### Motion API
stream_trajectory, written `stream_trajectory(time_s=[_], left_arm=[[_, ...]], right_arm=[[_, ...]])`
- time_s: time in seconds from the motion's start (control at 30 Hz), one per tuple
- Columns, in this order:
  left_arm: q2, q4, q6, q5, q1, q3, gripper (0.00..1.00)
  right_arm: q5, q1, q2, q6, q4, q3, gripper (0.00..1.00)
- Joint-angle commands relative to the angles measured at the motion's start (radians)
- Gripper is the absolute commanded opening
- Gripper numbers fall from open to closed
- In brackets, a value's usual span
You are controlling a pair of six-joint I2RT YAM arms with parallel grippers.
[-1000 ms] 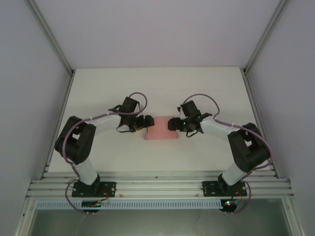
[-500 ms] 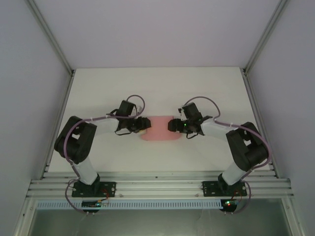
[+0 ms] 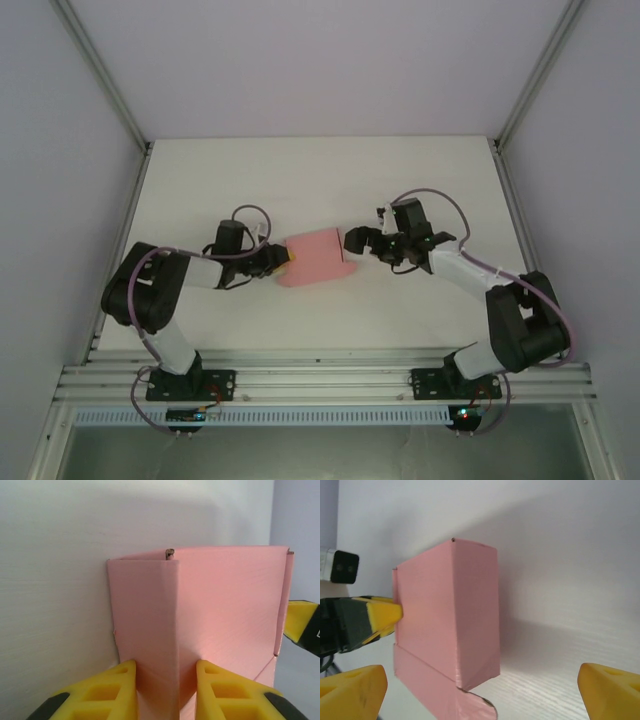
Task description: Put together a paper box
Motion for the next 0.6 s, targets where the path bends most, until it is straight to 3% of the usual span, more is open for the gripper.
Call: stream_trajectory(time_s=[0.0, 0.3, 0.43, 0.5, 0.57], left_arm=[[0.029, 0.21, -0.043, 0.097, 0.0, -0.028, 0.22], [0.078, 0.283, -0.028, 0.168, 0.012, -0.036, 0.21], [0.087, 0.238, -0.006, 0.168, 0.012, -0.019, 0.22], [0.089, 0.253, -0.008, 0.174, 0.012, -0.014, 0.22], [0.09, 0.266, -0.01, 0.19, 0.012, -0.004, 0.22]], right_arm=[[-0.108, -0.008, 0.053, 0.02, -0.017, 0.036, 0.99], [-0.234, -0.001, 0.204, 0.05, 0.096, 0.083, 0.97], [-0.278, 0.006, 0.227, 0.081, 0.158, 0.087, 0.73], [-0.305, 0.013, 0.226, 0.107, 0.206, 0.076, 0.69], [-0.322, 0.014, 0.219, 0.138, 0.234, 0.067, 0.58]])
